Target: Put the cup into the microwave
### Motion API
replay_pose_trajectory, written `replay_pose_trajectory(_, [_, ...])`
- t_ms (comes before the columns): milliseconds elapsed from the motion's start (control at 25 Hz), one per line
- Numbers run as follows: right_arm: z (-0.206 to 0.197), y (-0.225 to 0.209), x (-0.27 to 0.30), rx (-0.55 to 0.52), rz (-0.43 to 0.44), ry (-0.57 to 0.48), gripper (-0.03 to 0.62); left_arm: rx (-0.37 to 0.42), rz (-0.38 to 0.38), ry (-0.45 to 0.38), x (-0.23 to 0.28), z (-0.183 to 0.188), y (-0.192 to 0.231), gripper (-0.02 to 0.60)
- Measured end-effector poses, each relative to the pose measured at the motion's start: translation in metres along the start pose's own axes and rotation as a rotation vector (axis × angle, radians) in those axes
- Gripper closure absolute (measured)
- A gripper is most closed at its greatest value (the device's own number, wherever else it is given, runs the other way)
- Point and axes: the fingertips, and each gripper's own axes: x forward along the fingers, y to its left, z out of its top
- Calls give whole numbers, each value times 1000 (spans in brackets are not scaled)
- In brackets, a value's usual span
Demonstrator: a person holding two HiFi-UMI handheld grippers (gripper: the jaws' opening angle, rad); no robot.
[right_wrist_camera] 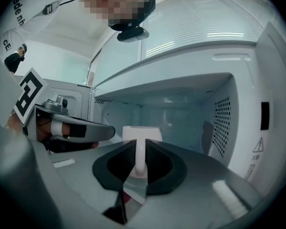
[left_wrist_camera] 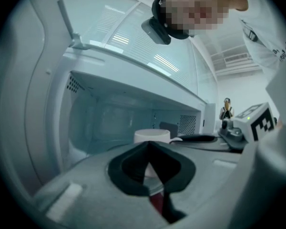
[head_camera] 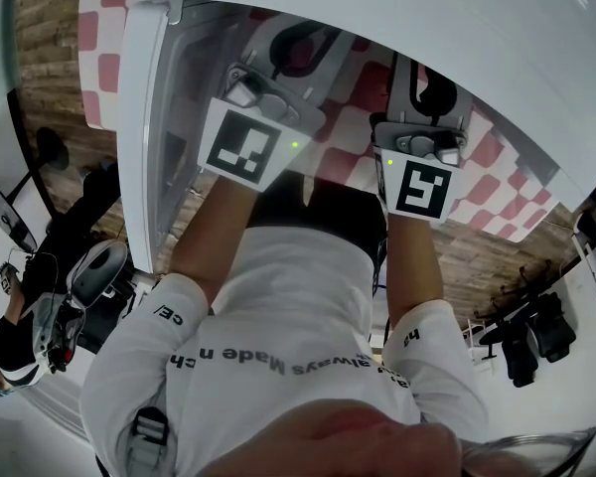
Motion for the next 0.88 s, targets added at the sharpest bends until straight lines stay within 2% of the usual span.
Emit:
replay_pose_trajectory(440, [-1,-6,8,25,-34,-30,551,8,14,8,6,-6,3,577])
replay_pose_trajectory(880, [-3,-9,-8,6,0,-9,546,25,25,22,-2,4,-13,578])
